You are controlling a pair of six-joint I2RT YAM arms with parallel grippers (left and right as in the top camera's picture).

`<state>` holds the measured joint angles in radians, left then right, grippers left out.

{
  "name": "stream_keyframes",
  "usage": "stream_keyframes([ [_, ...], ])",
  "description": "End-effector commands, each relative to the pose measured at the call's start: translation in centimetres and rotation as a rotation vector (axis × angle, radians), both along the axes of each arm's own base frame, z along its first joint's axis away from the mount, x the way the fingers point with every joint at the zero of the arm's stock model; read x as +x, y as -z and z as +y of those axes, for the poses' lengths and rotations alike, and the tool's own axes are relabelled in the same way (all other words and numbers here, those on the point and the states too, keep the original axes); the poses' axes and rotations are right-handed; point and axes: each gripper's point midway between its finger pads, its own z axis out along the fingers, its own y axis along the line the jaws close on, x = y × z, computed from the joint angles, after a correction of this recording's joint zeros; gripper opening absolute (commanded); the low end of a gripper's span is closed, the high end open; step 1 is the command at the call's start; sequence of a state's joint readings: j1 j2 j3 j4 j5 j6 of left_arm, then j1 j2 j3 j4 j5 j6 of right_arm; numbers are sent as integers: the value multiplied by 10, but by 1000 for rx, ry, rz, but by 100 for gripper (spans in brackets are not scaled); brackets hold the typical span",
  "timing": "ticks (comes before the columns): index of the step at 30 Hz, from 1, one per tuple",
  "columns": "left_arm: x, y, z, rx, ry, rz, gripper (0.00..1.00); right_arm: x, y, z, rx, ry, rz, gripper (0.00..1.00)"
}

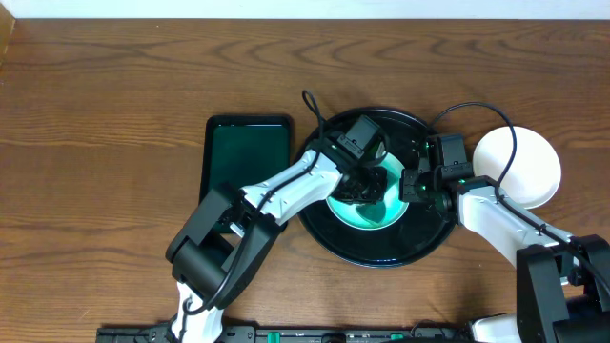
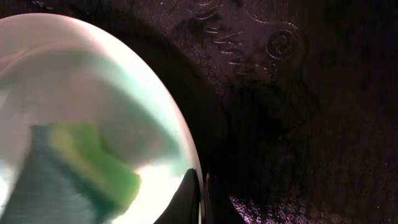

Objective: Clean dirty plates on tray and stack at the side
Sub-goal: 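Keep scrubbing the plate's green stains with the sponge, then carry the sponge left, drop it in the green tray, raise left gripper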

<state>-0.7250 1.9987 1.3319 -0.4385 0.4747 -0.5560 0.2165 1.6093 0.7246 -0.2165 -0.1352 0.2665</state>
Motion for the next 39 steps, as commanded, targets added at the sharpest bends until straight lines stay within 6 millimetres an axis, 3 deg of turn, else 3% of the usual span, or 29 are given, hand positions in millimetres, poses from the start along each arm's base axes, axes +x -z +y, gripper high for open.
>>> stream_keyframes([
  [1,20,-55,10,-101,-25,-82,7,-6,1,12,47,-37,21,1],
  [5,39,-90,40,-120,-85,-142,8,-6,1,12,47,-37,21,1],
  [9,55,-107,83,-99,-141,-170,8,-6,1,12,47,-37,21,1],
  [10,60,-107,108,-66,-174,-162,8,-6,1,12,47,-37,21,1],
  [16,66,-76,209,236,-344,-104,8,-6,1,12,47,-37,21,1],
  [19,62,-67,255,403,-417,-88,8,-6,1,12,47,-37,20,1],
  [22,58,-61,286,517,-463,-73,8,-6,1,12,47,-37,21,1],
  [29,44,-35,307,593,-465,-47,8,-6,1,12,47,-37,21,1],
  [34,37,-13,309,599,-465,-48,8,-6,1,12,47,-37,21,1],
  [39,35,-6,310,599,-469,-46,8,-6,1,12,47,-37,21,1],
])
